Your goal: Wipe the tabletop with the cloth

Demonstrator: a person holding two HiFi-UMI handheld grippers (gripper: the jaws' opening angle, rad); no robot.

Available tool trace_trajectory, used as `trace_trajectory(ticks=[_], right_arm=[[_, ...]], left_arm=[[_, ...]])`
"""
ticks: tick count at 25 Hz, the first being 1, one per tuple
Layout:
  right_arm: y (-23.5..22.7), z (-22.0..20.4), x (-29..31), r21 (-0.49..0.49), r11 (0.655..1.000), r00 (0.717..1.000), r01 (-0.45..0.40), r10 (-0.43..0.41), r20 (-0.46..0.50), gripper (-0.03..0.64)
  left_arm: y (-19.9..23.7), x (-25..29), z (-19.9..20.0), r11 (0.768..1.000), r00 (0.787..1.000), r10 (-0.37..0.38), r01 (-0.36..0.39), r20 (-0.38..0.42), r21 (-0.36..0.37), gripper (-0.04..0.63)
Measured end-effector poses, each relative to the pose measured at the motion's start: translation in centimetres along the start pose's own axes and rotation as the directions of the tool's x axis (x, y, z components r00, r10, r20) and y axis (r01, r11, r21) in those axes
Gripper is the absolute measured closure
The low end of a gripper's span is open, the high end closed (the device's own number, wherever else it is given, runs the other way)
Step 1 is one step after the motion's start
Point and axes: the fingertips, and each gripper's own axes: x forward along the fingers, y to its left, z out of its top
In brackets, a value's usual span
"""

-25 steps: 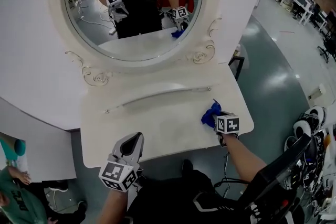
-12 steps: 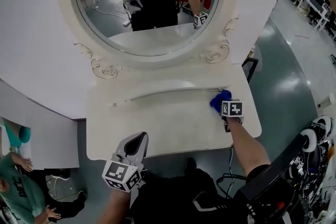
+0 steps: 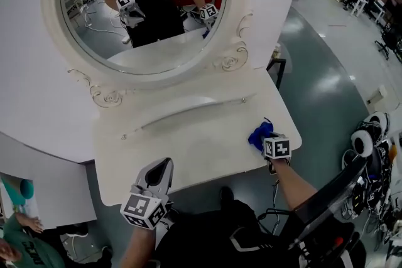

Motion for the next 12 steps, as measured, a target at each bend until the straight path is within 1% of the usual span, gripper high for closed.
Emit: trace_trajectory(ticks=[5,8,10,12], right_arm=[[-0.6,-4.1,-3.6,0.025,1.000,1.000,0.009,-0.009,-0.014,0.511],[-1.0,-5.9,-5.1,0.046,0.999,0.999,0.005,-0.004,-0.040,0.511],[-1.1,-6.3,-5.5,0.073,0.997,0.998,-0.001,0.005,-0.066,0.511],[-1.4,-5.5,-5.2,0.088,0.996,0.998,-0.006,0.012,-0.066,0.511]], left_arm=[[-0.8,0.5,0.0,0.999,0.999,-0.039,0.039,-0.002,0.007,0.589],[-1.5,0.8,-0.1,0.999,0.999,-0.053,0.053,-0.004,0.009,0.589],[-1.7,1.1,-0.1,0.998,0.998,-0.056,0.056,-0.006,0.011,0.589],[-1.9,1.2,-0.1,0.999,0.999,-0.051,0.051,-0.007,0.011,0.589]])
